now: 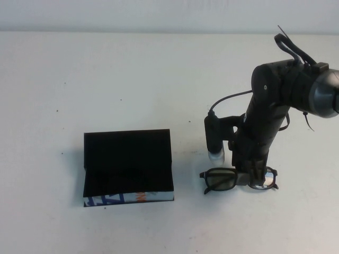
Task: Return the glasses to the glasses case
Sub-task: Pick up the glasses from the table, then place the glasses in the glasses case
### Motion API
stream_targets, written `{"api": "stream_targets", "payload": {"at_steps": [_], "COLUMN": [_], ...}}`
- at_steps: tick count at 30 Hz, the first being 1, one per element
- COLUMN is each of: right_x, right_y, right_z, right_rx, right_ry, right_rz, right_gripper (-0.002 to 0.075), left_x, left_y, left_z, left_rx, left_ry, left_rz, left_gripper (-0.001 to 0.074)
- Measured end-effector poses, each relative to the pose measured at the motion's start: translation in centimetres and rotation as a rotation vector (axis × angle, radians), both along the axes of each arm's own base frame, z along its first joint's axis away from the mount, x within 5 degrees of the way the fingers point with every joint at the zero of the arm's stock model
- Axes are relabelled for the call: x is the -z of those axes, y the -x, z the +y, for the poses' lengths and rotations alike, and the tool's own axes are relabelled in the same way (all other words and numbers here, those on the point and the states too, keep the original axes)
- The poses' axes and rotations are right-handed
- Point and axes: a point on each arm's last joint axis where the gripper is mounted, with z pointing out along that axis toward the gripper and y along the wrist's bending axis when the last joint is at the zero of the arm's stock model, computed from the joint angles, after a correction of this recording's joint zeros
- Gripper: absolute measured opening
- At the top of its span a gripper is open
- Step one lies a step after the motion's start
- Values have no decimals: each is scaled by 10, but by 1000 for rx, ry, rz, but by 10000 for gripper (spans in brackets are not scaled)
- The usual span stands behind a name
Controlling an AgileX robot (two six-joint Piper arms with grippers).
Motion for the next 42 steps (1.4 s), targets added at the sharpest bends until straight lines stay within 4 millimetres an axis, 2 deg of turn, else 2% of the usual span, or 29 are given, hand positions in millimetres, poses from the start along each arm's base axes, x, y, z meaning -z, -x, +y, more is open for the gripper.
{"api": "stream_targets", "payload": {"at_steps": [12,21,26,27,30,33,38,42], "right_x": [6,6,6,5,0,-14,-47,-63], "right_y": [-1,2,7,9,12,18,38,53], "right_z": [0,-1,-3,-3,-2,3,18,34], "right_rx": [-2,-6,-15,-15,17,50,66,35], "right_ry": [10,22,47,51,58,46,12,-9], "right_rz": [18,48,107,118,123,100,37,10], "right_gripper": [323,207,72,64,64,64,64,64], "left_x": [0,0,0,0,0,0,0,0], "left_y": [0,0,0,0,0,0,0,0], "left_z": [0,0,0,0,0,0,0,0], "left_rx": [0,0,0,0,0,0,0,0], "left_ry": [0,0,0,0,0,0,0,0], "left_rz": [0,0,0,0,0,0,0,0], "left_gripper": [-1,-1,-1,-1,-1,-1,-1,-1]}}
